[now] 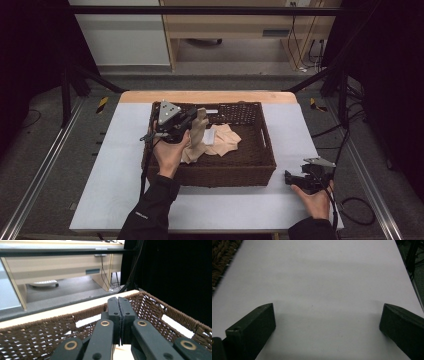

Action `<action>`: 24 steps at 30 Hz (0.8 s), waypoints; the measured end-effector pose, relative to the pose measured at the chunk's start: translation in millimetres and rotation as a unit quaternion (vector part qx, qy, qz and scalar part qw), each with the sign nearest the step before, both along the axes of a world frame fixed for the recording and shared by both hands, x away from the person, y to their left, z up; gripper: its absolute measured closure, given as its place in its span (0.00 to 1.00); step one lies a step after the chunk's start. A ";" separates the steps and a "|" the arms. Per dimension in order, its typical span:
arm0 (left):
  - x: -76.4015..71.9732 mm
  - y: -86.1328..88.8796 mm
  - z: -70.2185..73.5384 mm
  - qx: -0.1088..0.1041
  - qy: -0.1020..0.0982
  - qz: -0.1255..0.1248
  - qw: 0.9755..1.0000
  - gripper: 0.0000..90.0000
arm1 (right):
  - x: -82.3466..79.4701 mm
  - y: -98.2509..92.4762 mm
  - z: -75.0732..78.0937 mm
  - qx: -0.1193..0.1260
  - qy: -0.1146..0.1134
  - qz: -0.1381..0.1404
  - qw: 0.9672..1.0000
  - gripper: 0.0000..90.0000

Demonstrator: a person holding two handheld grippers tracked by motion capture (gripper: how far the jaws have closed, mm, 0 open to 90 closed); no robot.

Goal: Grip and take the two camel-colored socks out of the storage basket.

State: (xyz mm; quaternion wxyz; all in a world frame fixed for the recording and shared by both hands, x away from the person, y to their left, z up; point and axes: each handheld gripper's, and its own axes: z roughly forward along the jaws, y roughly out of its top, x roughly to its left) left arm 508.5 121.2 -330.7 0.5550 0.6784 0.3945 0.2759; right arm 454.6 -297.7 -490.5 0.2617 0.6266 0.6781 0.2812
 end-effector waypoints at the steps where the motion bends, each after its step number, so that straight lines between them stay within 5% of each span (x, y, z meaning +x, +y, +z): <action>1: -2.0 2.0 3.5 -0.003 -0.005 0.001 1.000 0.99 | 0.0 0.0 0.0 0.000 0.000 0.000 1.000 0.01; 13: -19.4 17.0 40.6 -0.015 -0.050 0.007 0.999 0.99 | -0.1 0.1 0.0 0.000 0.000 0.000 1.000 0.01; 24: -29.3 43.4 56.8 -0.027 -0.058 0.016 0.998 0.99 | -0.1 0.2 -0.1 0.000 0.000 -0.001 1.000 0.01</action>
